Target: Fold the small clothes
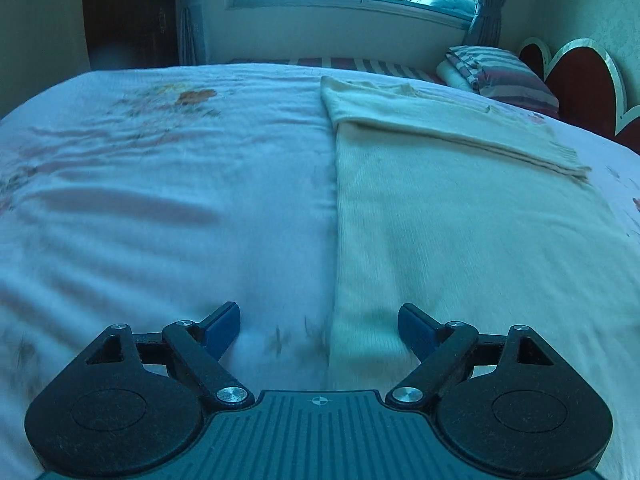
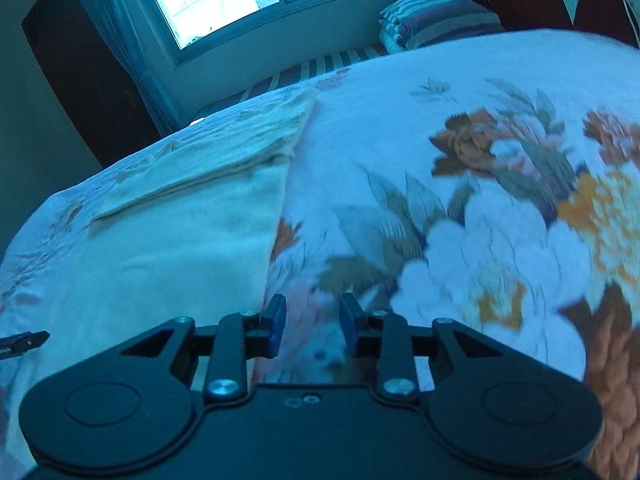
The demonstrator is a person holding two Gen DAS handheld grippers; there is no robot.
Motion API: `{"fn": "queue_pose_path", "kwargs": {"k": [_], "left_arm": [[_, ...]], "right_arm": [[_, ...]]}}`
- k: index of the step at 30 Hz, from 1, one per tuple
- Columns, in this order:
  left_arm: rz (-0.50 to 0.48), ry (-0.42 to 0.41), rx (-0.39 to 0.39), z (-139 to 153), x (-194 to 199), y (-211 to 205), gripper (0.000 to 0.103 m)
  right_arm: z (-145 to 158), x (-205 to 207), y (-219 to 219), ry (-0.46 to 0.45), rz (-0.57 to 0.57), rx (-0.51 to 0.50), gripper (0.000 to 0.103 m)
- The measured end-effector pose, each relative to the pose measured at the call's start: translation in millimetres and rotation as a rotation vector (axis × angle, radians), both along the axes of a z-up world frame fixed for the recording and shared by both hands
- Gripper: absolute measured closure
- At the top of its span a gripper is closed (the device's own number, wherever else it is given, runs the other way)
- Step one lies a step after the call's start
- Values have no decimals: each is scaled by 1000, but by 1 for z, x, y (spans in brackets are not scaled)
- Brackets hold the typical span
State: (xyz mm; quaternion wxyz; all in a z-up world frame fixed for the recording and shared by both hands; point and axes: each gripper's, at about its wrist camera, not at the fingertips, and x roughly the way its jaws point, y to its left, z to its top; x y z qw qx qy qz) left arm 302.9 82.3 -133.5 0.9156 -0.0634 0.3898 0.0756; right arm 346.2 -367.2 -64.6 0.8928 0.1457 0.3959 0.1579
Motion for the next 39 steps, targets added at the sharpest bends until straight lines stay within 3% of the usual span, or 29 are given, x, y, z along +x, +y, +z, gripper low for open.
{"fn": "queue_pose_path", "kwargs": {"k": [2,6,10,12,15,17,20,22,26,34,37,38,39], "left_arm": [[2,11,-56,3,-27,0,25],[-33,10,-167,3,-70,2,28],[-92,-1,-290,-1,-101,7,42],[-96,-6,-399,-4,-117,15,43],[-83,-16,-532,-12,-134,22,44],[-73,-23,-619,-20,-140,27,44],[-54,-43,-708,-31,-140,33,45],[-40,-41,-756,-38,-137,38,59],[-40,-36,-794,-48,-133,41,65],[-105,-30,-685,-39,-131,26,65],[-114,-29,-648,-35,-124,21,66],[-118,-27,-622,-33,-124,21,73],[-111,-13,-580,-31,-120,17,94]], "right_arm": [[1,-30,-10,32,-4,56,72],[-4,-84,-26,107,-25,169,72],[-11,-132,-25,139,-42,236,72],[-13,-150,-22,168,-47,293,72],[-17,-164,-15,177,-58,329,72],[-21,-166,-14,198,-86,405,71],[-30,-166,-9,216,-111,477,71],[-32,-162,-5,211,-117,497,71],[-40,-156,-2,214,-128,537,75],[-36,-156,4,206,-101,484,77],[-39,-151,9,208,-104,445,95],[-39,-151,11,203,-105,428,96],[-39,-150,12,196,-107,422,96]]}}
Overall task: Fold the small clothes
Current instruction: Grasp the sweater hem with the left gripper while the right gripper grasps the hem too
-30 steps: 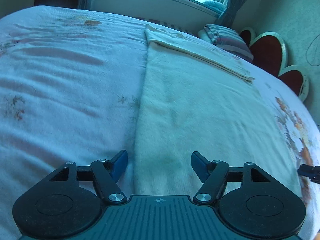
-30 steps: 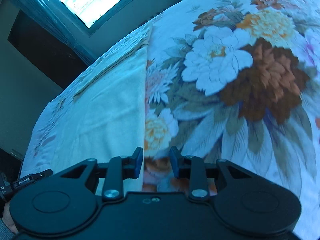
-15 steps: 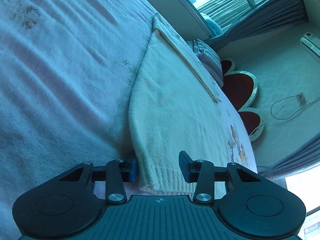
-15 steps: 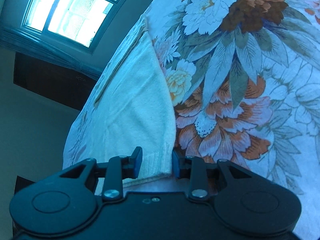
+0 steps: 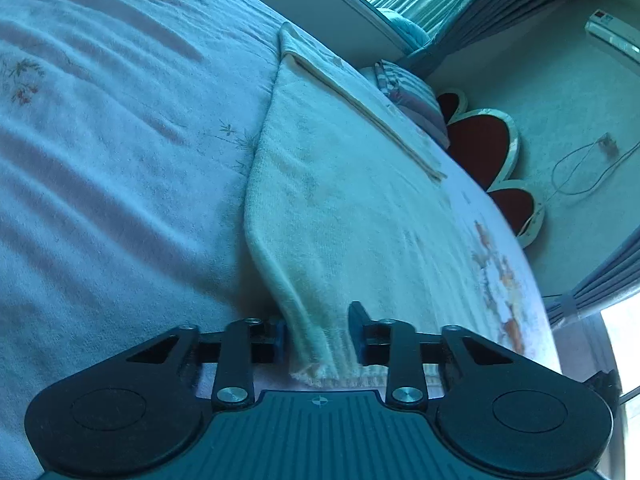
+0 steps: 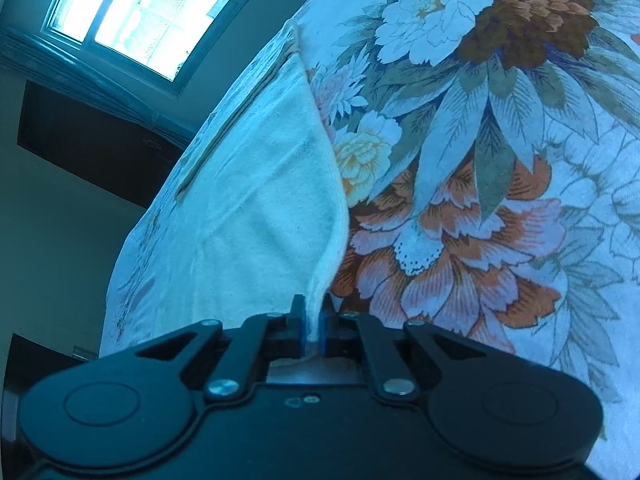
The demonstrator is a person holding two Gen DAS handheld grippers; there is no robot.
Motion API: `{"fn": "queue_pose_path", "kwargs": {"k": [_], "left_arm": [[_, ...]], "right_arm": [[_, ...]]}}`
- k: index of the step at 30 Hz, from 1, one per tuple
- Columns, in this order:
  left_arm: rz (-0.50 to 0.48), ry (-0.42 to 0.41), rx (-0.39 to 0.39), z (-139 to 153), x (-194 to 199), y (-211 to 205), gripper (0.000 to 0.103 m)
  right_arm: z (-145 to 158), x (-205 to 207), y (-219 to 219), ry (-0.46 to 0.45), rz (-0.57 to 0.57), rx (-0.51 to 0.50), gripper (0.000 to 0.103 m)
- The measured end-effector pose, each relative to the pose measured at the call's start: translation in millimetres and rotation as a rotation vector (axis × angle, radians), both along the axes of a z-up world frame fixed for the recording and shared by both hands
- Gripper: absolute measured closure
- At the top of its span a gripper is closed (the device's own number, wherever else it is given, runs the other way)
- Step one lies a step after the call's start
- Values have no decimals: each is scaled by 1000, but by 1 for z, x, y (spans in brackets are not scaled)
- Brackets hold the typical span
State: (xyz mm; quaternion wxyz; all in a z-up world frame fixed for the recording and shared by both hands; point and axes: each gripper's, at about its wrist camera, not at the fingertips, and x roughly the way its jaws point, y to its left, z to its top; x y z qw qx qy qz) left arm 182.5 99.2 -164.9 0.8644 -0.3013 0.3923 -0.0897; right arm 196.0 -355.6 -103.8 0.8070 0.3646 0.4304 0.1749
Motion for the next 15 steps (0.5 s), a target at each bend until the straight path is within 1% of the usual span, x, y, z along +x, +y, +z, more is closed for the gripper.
{"fn": "queue_pose_path", "kwargs": {"k": [1,4,6,9,12,14,15], "left_arm": [[1,8,24,-1,1,-1,97],[10,-10,11,-3,0,-1,98],[31,-17,-21,-7,-5,4,98],[55,-42,-50,-9,-15,11,98],[71,-65,-55,-7,-23,14,98],[68,-32,-38,-13,-20,15,98],[75,-32,-56,-16,-20,17,98]], "right_arm": [[1,0,1,-5,0,-7,96],[0,-3,0,-15,2,-17,97],[-1,-5,-2,-17,-4,-12,97],[5,-10,-1,-35,-2,-35,97],[19,-16,1,-90,-5,-48,97],[19,-13,5,-68,8,-109,97],[15,-10,7,-39,17,-132,97]]}}
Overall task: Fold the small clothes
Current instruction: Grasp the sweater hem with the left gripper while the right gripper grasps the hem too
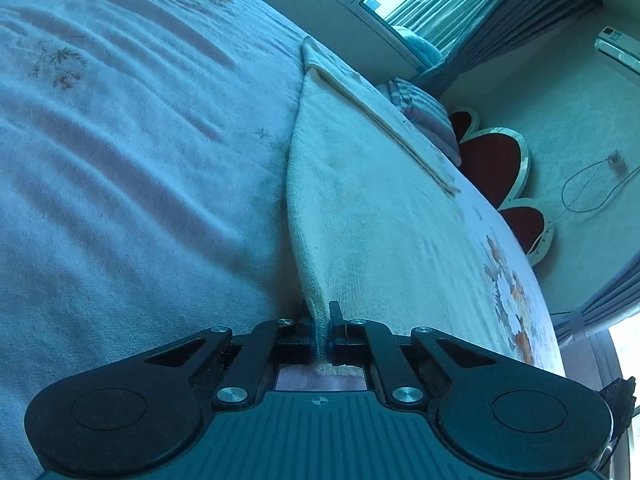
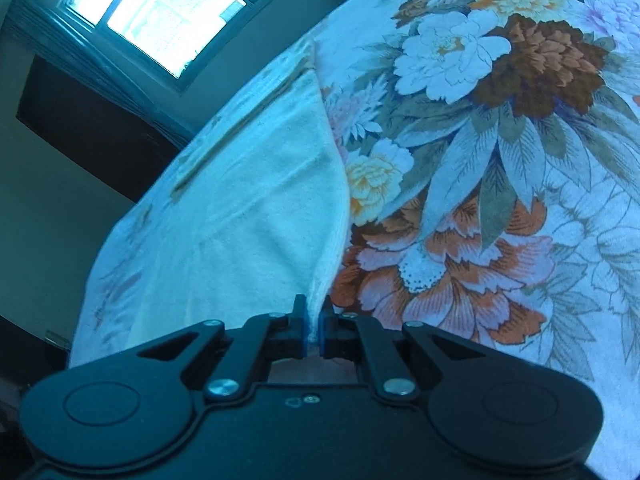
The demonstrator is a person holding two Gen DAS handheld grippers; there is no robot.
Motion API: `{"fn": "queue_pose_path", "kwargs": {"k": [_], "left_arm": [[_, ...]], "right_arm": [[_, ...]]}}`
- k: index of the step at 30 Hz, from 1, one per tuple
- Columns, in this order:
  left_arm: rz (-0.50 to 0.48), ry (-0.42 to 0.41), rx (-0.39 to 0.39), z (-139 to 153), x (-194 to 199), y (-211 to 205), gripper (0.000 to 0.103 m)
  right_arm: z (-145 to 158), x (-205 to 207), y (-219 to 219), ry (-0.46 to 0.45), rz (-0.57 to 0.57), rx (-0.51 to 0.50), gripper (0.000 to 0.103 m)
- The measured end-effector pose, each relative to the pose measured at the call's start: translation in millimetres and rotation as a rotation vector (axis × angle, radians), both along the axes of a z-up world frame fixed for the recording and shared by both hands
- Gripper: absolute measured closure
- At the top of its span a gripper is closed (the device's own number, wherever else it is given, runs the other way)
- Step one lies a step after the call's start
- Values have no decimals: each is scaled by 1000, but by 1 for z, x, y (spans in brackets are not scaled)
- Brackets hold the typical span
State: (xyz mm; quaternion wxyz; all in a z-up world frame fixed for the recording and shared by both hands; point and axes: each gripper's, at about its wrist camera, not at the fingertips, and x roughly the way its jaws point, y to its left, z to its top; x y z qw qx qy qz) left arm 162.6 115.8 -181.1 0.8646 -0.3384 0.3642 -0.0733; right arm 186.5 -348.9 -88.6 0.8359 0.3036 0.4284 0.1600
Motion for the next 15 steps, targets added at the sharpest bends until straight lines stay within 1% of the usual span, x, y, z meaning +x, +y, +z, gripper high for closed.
{"fn": "queue_pose_path", "kwargs": {"k": [1,4,8,11,15], "left_arm": [[9,3,-18,-1,0,2,98],[14,-15,-29,1,-3,1,98],[22,-32,-38,5,-8,4,98],[18,-67,-22,21,-5,6,99],[32,-120,9,51,14,9,99]], "right_arm": [[-3,1,-1,7,-2,8,97],[-3,-1,-5,8,-26,43,97],[4,-7,-7,-33,-30,36,98],[24,-8,-7,-101,-35,20,98],[59,6,-2,-200,-28,-20,98]]}}
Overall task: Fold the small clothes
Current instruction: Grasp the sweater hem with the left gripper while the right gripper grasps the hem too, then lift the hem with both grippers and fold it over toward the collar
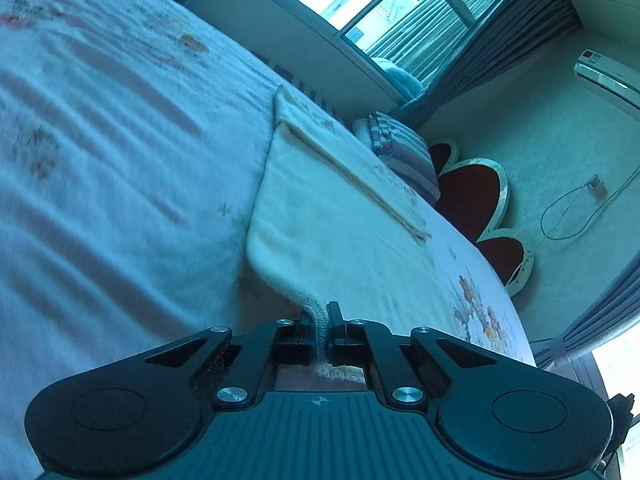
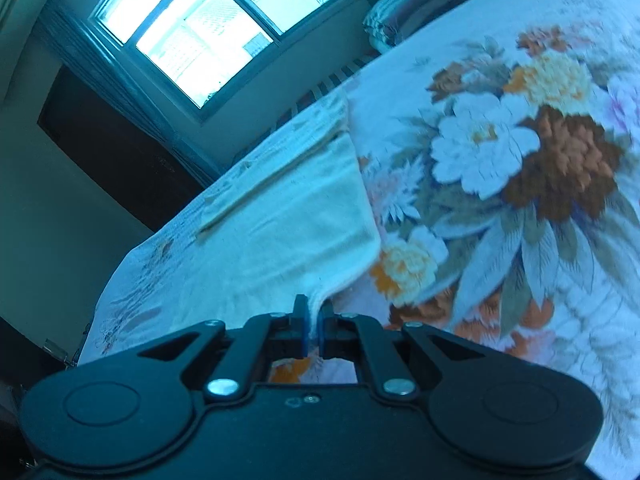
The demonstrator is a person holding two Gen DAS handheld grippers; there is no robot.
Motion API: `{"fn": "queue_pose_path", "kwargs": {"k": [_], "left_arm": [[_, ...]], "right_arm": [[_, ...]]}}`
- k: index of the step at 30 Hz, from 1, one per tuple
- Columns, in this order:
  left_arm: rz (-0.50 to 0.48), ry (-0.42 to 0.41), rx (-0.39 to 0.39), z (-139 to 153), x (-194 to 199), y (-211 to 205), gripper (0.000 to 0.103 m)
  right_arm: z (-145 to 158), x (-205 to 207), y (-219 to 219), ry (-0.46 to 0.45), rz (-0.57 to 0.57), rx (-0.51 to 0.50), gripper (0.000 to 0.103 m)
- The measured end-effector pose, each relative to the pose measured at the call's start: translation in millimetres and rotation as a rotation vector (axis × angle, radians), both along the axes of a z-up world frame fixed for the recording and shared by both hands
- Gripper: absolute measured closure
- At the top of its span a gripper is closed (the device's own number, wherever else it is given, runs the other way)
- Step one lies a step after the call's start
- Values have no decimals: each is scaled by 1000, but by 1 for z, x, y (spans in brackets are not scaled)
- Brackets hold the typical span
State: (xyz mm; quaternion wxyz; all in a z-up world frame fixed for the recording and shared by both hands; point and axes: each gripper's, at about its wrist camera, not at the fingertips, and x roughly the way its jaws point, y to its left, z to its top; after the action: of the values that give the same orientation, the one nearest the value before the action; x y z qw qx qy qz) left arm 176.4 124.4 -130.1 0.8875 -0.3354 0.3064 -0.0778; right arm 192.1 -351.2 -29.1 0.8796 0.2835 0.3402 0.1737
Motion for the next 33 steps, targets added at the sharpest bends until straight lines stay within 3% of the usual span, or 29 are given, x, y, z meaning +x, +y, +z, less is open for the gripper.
{"fn": "queue_pose_path", "kwargs": {"k": [8,15,20,25,33], "left_arm": [[-7,-114,73,64,91,3,99],[6,-114,107,82,206,14,99],[21,-81,124,72,294,18,99],[42,-13,126,47,371,19,99],[25,100,150,-1,445,18,98]], "right_arm": [[59,86,23,-135,42,-111,98],[82,206,35,-168,71,-140,98],[71,302,45,-150,103,-160,98],[36,379,50,-75,109,-133,98],[-17,447,52,35,115,-64,98]]}}
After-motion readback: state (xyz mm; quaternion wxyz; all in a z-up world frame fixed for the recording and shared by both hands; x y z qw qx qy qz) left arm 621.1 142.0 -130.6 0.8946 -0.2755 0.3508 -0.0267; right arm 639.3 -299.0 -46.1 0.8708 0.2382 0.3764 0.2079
